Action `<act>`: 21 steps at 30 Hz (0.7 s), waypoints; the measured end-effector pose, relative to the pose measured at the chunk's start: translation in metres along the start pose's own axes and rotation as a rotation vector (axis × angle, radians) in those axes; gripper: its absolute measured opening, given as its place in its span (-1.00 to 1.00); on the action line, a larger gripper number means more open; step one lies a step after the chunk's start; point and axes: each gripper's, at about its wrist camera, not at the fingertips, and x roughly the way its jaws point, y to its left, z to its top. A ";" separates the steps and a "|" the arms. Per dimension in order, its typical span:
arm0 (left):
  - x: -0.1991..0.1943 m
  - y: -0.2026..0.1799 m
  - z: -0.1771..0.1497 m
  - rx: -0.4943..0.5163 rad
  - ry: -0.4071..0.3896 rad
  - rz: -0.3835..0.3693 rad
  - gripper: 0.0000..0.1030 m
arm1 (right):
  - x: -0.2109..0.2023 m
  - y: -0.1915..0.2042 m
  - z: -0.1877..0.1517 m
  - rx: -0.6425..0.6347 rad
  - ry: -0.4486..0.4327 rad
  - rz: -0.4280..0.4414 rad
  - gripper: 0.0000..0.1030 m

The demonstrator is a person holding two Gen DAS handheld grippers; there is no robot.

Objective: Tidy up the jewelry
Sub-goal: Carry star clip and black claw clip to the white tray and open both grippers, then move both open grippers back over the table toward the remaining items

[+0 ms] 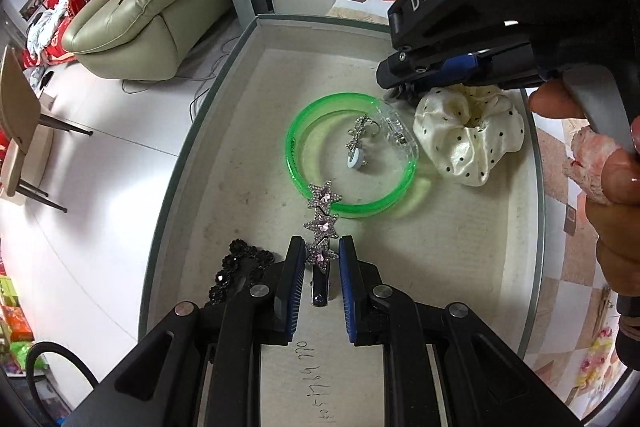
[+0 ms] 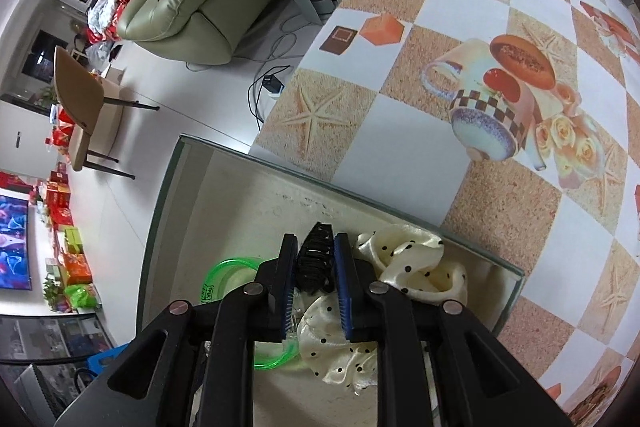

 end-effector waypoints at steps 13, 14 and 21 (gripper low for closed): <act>-0.018 0.002 0.001 0.000 -0.053 0.022 0.86 | -0.038 0.004 -0.003 0.012 -0.073 0.126 -0.12; -0.019 0.000 0.001 0.007 -0.050 0.021 0.86 | -0.044 0.005 -0.005 0.012 -0.084 0.135 -0.11; -0.029 -0.002 0.003 0.009 -0.043 0.024 0.87 | -0.093 -0.011 -0.023 0.055 -0.148 0.164 0.00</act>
